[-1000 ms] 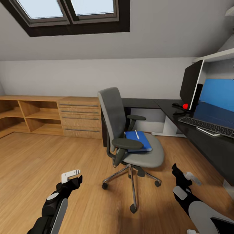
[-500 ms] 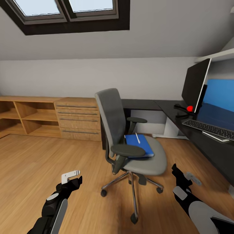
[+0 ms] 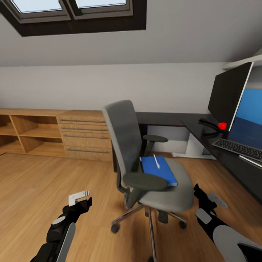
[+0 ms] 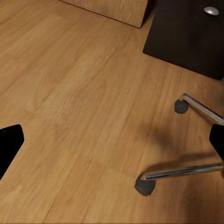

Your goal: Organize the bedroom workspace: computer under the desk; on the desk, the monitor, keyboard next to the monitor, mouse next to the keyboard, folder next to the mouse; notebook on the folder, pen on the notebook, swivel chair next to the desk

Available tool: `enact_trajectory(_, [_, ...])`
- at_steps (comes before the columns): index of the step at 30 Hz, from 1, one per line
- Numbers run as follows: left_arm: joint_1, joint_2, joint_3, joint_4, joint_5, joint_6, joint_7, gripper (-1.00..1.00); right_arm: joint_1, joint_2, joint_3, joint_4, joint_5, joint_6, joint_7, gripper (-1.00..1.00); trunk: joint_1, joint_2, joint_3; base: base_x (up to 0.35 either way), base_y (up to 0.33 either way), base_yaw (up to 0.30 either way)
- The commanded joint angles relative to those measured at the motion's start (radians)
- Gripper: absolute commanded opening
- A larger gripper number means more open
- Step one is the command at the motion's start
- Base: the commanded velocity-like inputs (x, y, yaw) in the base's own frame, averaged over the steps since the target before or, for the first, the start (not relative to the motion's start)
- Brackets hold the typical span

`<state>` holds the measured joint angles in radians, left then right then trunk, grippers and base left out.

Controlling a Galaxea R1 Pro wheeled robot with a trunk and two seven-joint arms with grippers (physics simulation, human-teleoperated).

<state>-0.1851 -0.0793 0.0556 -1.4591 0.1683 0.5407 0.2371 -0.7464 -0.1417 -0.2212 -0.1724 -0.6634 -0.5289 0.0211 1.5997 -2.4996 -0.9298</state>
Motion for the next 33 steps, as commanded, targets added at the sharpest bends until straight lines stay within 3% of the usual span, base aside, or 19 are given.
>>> enact_trajectory(1, [-0.001,0.0,0.001,-0.001,0.011,0.004,0.007,1.0,-0.001,-0.003,0.002,0.001,-0.007,0.013,0.003,1.0,0.0,0.0,-0.001,0.284,0.0,0.0])
enact_trajectory(8, [-0.001,0.0,0.001,-0.001,0.011,0.006,0.007,1.0,-0.001,-0.024,0.001,-0.001,-0.01,0.127,0.012,1.0,0.0,0.0,-0.001,0.141,0.0,0.0])
enact_trajectory(15, [-0.001,0.0,0.0,-0.001,0.011,0.007,0.007,1.0,-0.001,-0.034,-0.004,-0.001,-0.011,0.189,0.046,1.0,0.0,0.0,-0.001,0.019,0.0,0.0])
enact_trajectory(18, [-0.001,0.0,0.0,-0.001,0.011,0.007,0.007,1.0,-0.001,-0.047,-0.006,-0.001,-0.012,0.313,0.136,1.0,0.0,0.0,-0.001,0.001,0.0,0.0])
enact_trajectory(19, [-0.001,0.0,0.0,-0.001,0.011,0.006,0.007,1.0,-0.001,-0.055,-0.007,-0.002,-0.033,0.409,0.191,1.0,0.0,0.0,-0.001,0.061,0.0,0.0])
enact_trajectory(20, [-0.001,0.0,0.0,-0.001,0.011,0.005,0.007,1.0,-0.001,-0.056,-0.006,-0.002,-0.051,0.43,0.211,1.0,0.0,0.0,-0.001,0.179,0.0,0.0])
enact_trajectory(23, [-0.001,0.0,0.0,0.017,0.011,0.005,0.007,1.0,-0.001,-0.057,-0.005,-0.002,-0.073,0.45,0.244,1.0,0.0,0.0,-0.001,0.268,0.0,0.0])
enact_trajectory(33, [-0.001,0.0,0.001,0.026,0.01,0.005,0.007,1.0,-0.001,-0.056,-0.004,-0.002,-0.074,0.446,0.275,1.0,0.0,0.0,-0.001,0.226,0.0,0.0])
